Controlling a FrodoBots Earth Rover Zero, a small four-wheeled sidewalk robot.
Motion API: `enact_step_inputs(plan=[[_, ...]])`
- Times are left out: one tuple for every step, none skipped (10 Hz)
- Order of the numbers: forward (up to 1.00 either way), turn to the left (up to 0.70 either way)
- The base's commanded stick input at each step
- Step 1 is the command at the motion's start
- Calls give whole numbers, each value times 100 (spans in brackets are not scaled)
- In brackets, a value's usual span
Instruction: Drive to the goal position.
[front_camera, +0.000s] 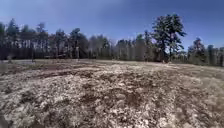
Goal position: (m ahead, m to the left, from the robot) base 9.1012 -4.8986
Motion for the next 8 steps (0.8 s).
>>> enact_step_inputs(plan=[[70, 0], [70, 0], [70, 0], [70, 0], [70, 0], [70, 0], [70, 0], [70, 0]])
